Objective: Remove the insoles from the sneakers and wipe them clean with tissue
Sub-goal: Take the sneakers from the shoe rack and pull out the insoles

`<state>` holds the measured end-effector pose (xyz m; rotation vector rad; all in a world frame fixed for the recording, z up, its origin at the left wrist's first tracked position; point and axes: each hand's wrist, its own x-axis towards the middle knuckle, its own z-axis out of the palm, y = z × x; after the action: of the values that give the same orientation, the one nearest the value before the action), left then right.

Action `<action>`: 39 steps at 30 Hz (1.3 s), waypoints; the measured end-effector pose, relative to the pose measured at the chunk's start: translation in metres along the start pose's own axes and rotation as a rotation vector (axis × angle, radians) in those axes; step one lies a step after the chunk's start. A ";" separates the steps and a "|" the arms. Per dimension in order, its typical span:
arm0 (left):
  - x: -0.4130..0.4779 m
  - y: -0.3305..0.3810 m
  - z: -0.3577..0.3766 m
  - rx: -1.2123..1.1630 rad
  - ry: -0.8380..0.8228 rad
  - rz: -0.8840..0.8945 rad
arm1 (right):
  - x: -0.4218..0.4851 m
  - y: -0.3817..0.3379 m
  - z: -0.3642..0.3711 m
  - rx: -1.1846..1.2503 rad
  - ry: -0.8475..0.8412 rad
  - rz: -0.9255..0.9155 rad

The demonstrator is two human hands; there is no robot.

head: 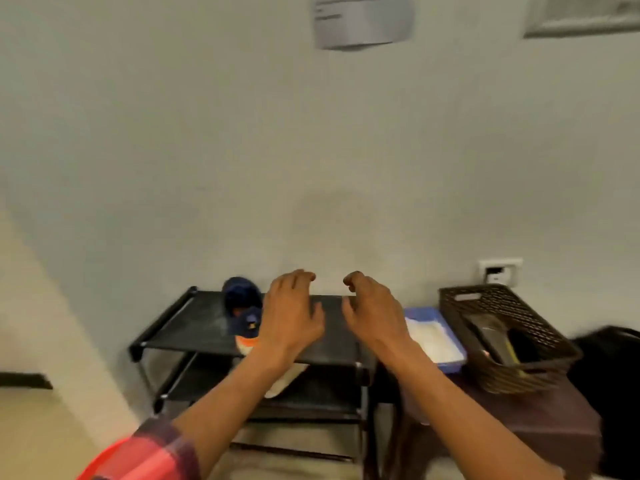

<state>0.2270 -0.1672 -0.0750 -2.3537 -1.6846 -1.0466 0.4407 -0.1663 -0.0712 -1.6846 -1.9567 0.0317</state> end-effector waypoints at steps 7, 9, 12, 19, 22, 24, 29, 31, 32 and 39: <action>-0.010 -0.171 -0.017 0.336 -0.442 -0.251 | 0.060 -0.143 0.128 0.130 -0.276 -0.231; -0.012 -0.190 -0.010 0.261 -0.420 -0.254 | 0.061 -0.158 0.153 0.110 -0.370 -0.259; -0.013 -0.206 0.002 0.090 -0.347 -0.256 | 0.072 -0.158 0.179 0.131 -0.386 -0.272; -0.017 -0.208 0.007 -0.040 -0.284 -0.214 | 0.073 -0.162 0.206 0.150 -0.246 -0.293; -0.016 -0.190 0.002 -0.042 -0.234 -0.187 | 0.068 -0.158 0.187 0.136 -0.189 -0.322; -0.012 -0.168 -0.005 -0.056 -0.190 -0.154 | 0.065 -0.152 0.161 0.136 -0.156 -0.321; 0.021 -0.078 -0.038 -0.110 -0.115 0.017 | 0.044 -0.132 0.045 0.140 -0.041 -0.256; 0.030 -0.031 -0.050 -0.118 -0.097 0.092 | 0.028 -0.116 -0.003 0.109 0.013 -0.220; 0.032 -0.003 -0.053 -0.128 -0.091 0.134 | 0.017 -0.104 -0.029 0.090 0.040 -0.201; 0.016 0.186 -0.042 -0.285 -0.154 0.380 | -0.090 -0.003 -0.173 -0.095 0.168 -0.039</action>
<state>0.3687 -0.2456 0.0261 -2.8451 -1.1102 -1.1143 0.5159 -0.3062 0.0415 -1.6511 -1.8899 -0.2131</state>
